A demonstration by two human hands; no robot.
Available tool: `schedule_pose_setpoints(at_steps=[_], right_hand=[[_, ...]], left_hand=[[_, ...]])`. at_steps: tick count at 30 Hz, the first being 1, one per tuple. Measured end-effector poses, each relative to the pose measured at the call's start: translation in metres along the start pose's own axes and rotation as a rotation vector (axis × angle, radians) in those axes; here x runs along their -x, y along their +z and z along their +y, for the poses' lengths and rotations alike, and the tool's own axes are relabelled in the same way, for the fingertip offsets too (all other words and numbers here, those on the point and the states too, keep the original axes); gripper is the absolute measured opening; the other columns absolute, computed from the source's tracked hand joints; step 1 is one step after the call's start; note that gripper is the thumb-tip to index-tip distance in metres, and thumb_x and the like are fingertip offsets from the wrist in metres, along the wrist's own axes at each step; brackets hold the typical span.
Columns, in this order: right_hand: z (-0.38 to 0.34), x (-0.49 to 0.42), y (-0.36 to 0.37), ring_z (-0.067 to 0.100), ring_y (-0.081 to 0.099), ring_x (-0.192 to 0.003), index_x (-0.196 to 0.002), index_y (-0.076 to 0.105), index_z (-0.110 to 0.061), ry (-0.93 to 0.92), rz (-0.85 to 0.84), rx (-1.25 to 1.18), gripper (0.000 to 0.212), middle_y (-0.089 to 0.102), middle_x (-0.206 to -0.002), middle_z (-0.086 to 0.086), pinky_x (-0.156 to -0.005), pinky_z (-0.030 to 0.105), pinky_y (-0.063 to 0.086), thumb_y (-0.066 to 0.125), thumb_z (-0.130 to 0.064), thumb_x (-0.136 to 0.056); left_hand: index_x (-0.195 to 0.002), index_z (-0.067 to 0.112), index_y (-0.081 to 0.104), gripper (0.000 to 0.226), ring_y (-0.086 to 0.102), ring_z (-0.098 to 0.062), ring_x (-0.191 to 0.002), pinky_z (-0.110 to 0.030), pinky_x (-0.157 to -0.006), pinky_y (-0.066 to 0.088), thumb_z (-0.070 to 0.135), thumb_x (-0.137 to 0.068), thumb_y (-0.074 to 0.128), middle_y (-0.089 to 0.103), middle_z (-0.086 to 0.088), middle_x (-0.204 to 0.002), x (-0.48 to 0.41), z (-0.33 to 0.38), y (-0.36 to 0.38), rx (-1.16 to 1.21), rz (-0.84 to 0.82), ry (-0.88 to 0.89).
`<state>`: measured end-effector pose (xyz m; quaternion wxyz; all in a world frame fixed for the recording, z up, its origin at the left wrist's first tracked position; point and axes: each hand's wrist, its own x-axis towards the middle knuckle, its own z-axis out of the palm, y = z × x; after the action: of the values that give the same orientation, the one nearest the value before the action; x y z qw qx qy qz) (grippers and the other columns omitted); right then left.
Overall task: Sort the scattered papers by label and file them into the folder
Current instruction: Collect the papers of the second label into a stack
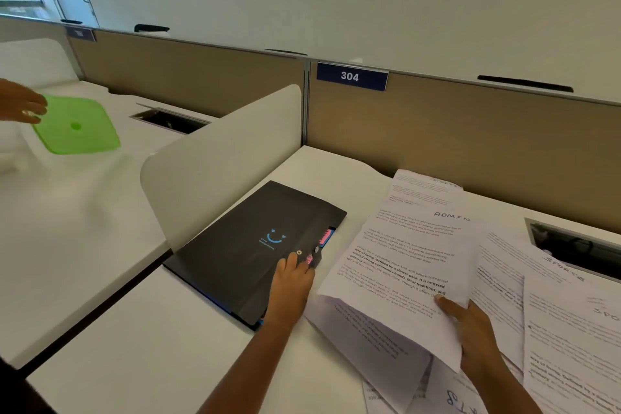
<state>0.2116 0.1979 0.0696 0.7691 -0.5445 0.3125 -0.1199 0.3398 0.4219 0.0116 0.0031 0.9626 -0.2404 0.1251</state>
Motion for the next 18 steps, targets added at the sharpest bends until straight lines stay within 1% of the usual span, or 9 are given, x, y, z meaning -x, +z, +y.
schedule_pose_setpoints(at_steps=[2,5,7,9,10,11,13,16,18], right_hand=[[0.001,0.0,0.002,0.024,0.058,-0.074,-0.114,0.049,-0.014,-0.003,-0.008,0.006,0.03,0.061,-0.089,0.003,-0.039,0.023,0.052,0.052,0.001,-0.088],[0.003,-0.001,0.001,0.024,0.059,-0.076,-0.114,0.05,-0.014,0.002,-0.029,0.004,0.03,0.061,-0.087,0.0,-0.041,0.023,0.054,0.052,0.0,-0.088],[0.005,-0.002,0.0,0.024,0.06,-0.077,-0.119,0.05,-0.012,0.0,-0.034,0.001,0.033,0.062,-0.088,0.001,-0.044,0.024,0.055,0.052,0.0,-0.088],[0.006,-0.002,-0.002,0.024,0.06,-0.077,-0.121,0.05,-0.01,-0.003,-0.031,-0.003,0.035,0.062,-0.088,0.001,-0.044,0.024,0.055,0.052,0.001,-0.088],[0.007,-0.002,-0.003,0.024,0.06,-0.077,-0.122,0.05,-0.009,-0.004,-0.031,-0.006,0.036,0.062,-0.088,0.001,-0.044,0.024,0.055,0.052,0.001,-0.088],[0.007,-0.002,-0.004,0.024,0.06,-0.077,-0.122,0.05,-0.009,-0.004,-0.033,-0.011,0.036,0.062,-0.087,0.001,-0.044,0.024,0.055,0.052,0.001,-0.088],[0.007,-0.002,-0.005,0.023,0.06,-0.077,-0.124,0.05,-0.008,-0.003,-0.037,-0.014,0.037,0.062,-0.088,0.001,-0.044,0.024,0.055,0.053,0.001,-0.087],[0.007,-0.004,-0.006,0.024,0.06,-0.077,-0.12,0.05,-0.01,-0.008,-0.042,0.003,0.034,0.063,-0.091,0.004,-0.043,0.024,0.055,0.053,0.0,-0.088],[0.006,-0.005,-0.005,0.025,0.061,-0.078,-0.116,0.05,-0.013,-0.008,-0.045,0.008,0.031,0.062,-0.102,0.01,-0.044,0.025,0.055,0.053,0.0,-0.088]], left_hand=[[-0.089,0.018,0.073,0.052,0.057,-0.027,-0.1,-0.032,-0.077,0.053,0.027,-0.041,0.091,0.07,-0.003,-0.099,0.003,-0.006,-0.003,-0.036,-0.053,0.022],[-0.098,0.019,0.068,0.077,0.058,-0.028,-0.092,-0.034,-0.066,0.054,0.022,-0.025,0.094,0.066,-0.01,-0.105,0.004,-0.01,-0.003,-0.014,-0.114,-0.075],[-0.12,0.017,0.055,0.076,0.06,-0.029,-0.1,-0.036,-0.075,0.052,0.02,-0.052,0.088,0.053,-0.018,-0.125,0.004,-0.013,-0.009,0.024,-0.148,-0.149],[-0.139,0.017,0.031,0.062,0.048,-0.029,-0.12,-0.036,-0.094,0.043,0.019,-0.085,0.062,0.03,-0.018,-0.145,0.005,-0.017,-0.011,-0.056,-0.206,-0.17],[-0.14,0.016,0.029,0.058,0.047,-0.028,-0.122,-0.035,-0.097,0.042,0.018,-0.089,0.057,0.029,-0.016,-0.146,0.005,-0.019,-0.01,-0.052,-0.228,-0.161],[-0.136,0.017,0.035,0.057,0.053,-0.026,-0.116,-0.033,-0.092,0.045,0.018,-0.086,0.062,0.039,-0.014,-0.14,0.004,-0.022,-0.008,-0.053,-0.218,-0.146],[-0.124,0.019,0.048,0.054,0.063,-0.02,-0.096,-0.027,-0.077,0.051,0.024,-0.077,0.073,0.057,-0.009,-0.119,0.0,-0.026,-0.011,-0.042,-0.205,-0.157],[-0.126,0.012,0.042,0.036,0.058,-0.018,-0.097,-0.025,-0.081,0.045,0.023,-0.093,0.05,0.044,-0.012,-0.131,-0.004,-0.03,-0.019,-0.117,-0.275,-0.126],[-0.121,0.01,0.046,0.029,0.056,-0.015,-0.087,-0.024,-0.077,0.042,0.023,-0.096,0.044,0.037,-0.015,-0.138,-0.007,-0.03,-0.024,-0.146,-0.249,-0.156]])
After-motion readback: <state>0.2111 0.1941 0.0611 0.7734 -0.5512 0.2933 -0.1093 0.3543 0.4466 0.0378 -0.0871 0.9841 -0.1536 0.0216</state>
